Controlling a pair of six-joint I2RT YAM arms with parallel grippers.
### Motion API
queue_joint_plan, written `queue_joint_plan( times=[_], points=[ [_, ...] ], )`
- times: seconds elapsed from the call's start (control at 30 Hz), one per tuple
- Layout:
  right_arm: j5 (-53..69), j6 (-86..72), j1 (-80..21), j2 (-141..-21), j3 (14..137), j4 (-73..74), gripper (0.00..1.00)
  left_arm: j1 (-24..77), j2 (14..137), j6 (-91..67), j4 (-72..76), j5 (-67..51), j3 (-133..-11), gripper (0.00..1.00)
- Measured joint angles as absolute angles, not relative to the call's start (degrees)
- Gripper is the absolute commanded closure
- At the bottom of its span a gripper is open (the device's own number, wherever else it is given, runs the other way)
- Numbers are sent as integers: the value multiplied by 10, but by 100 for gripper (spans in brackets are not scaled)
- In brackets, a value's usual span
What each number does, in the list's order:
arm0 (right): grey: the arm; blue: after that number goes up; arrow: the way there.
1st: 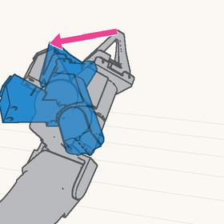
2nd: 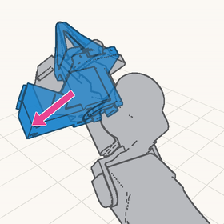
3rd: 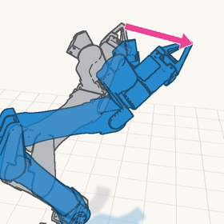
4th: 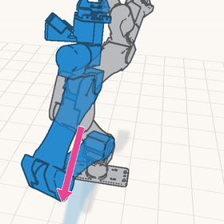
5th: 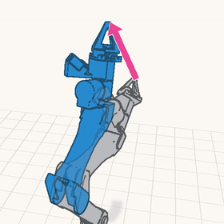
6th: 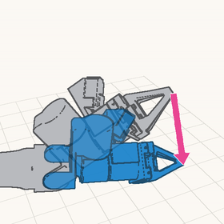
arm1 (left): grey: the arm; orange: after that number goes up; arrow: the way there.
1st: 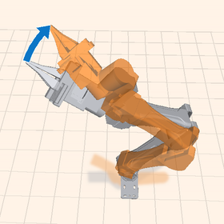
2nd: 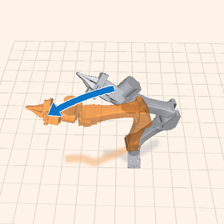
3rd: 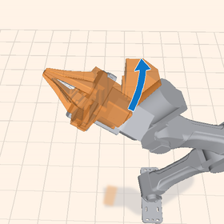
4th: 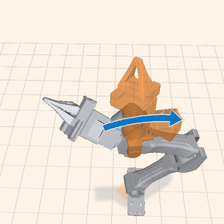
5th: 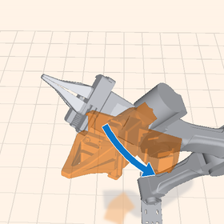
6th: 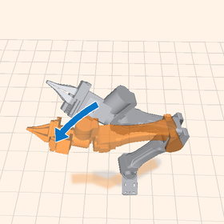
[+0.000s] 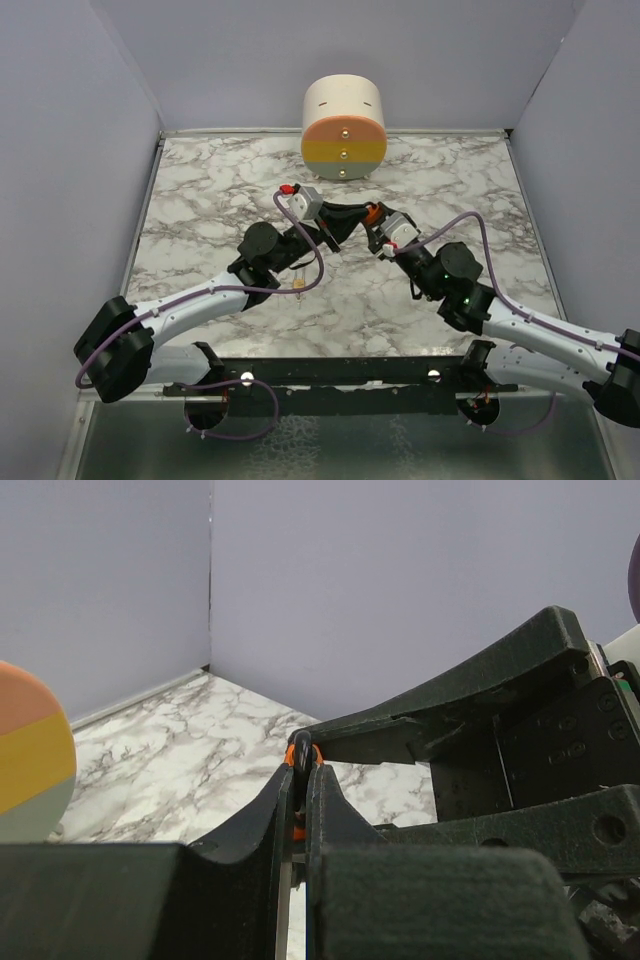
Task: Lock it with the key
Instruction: Lock the lock.
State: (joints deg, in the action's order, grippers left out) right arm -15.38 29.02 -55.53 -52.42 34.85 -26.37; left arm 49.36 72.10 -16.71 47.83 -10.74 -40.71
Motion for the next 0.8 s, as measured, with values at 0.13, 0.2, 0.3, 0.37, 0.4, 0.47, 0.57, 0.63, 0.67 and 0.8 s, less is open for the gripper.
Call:
queue_joint_plan(
  times=[0.13,0.2,0.3,0.37,0.4,0.47,0.57,0.63,0.67,0.8],
  points=[
    [-159,294,-557,-533,357,-263,98,493,724,-165,489,-104,-407,100],
    [-167,297,-558,-539,363,-261,98,493,730,-162,497,-102,-406,100],
    [-178,304,-562,-547,369,-257,98,492,738,-159,508,-97,-404,100],
    [-191,310,-567,-549,374,-248,98,492,743,-159,512,-96,-403,100],
    [-202,315,-572,-550,377,-241,98,492,747,-159,516,-96,-403,100],
    [-217,323,-578,-554,383,-235,98,492,754,-159,526,-96,-402,100],
    [-252,344,-595,-561,389,-235,98,492,761,-159,543,-96,-401,100],
    [-278,361,-609,-566,394,-236,98,492,762,-160,552,-96,-398,100],
    [-287,367,-615,-567,396,-236,98,492,762,-161,559,-96,-395,100],
    [-305,385,-629,-570,399,-237,98,492,761,-166,573,-96,-388,100]
  ],
)
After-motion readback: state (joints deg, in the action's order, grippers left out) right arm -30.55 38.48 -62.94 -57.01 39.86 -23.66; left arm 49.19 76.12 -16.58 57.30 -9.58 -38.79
